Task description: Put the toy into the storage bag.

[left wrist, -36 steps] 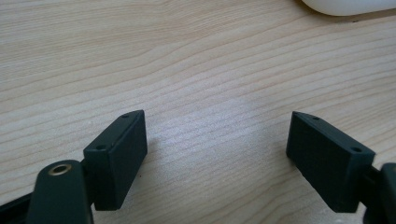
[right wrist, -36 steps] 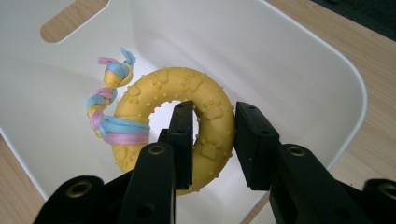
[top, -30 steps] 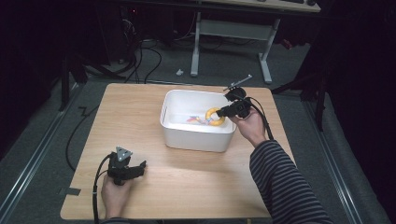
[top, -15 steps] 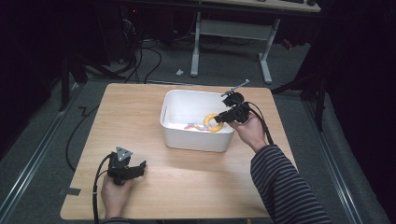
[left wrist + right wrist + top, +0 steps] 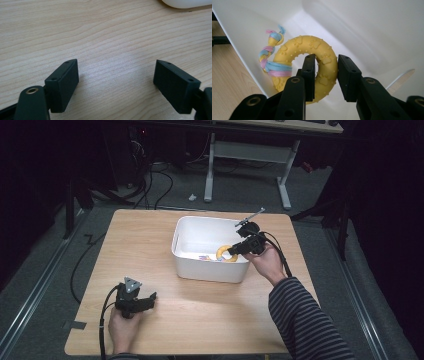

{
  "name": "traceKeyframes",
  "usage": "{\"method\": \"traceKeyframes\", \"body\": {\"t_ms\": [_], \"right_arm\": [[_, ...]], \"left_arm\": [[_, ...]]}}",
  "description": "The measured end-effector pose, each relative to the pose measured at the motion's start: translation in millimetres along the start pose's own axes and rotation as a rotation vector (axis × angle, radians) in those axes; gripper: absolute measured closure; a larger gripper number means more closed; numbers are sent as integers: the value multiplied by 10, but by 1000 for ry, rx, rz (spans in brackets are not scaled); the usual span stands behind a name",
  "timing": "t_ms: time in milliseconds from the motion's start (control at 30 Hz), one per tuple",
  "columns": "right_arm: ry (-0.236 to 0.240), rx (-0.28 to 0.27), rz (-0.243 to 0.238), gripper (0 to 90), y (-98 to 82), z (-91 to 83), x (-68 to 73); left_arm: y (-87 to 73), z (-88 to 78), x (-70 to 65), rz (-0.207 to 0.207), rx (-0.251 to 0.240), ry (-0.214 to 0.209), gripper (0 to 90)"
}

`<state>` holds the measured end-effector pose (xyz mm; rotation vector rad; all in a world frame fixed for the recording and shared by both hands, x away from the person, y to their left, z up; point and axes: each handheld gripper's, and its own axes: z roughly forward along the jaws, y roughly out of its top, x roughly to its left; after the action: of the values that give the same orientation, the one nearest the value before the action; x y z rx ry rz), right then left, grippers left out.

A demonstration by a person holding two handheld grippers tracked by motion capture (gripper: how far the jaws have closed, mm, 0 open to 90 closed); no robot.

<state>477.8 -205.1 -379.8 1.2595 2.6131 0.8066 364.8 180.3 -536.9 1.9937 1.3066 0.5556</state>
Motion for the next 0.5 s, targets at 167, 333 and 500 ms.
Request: {"method": "traceKeyframes", "body": {"t_ms": [167, 333, 500], "right_arm": [[41, -10, 7, 517, 0, -21, -6], [1, -30, -7, 419, -1, -109, 25], [-20, -75, -3, 410, -46, -222, -17]], "left_arm": [[0, 1, 0, 0, 0, -1, 209], [0, 2, -1, 1, -1, 0, 209], [0, 2, -2, 1, -1, 0, 209]]}}
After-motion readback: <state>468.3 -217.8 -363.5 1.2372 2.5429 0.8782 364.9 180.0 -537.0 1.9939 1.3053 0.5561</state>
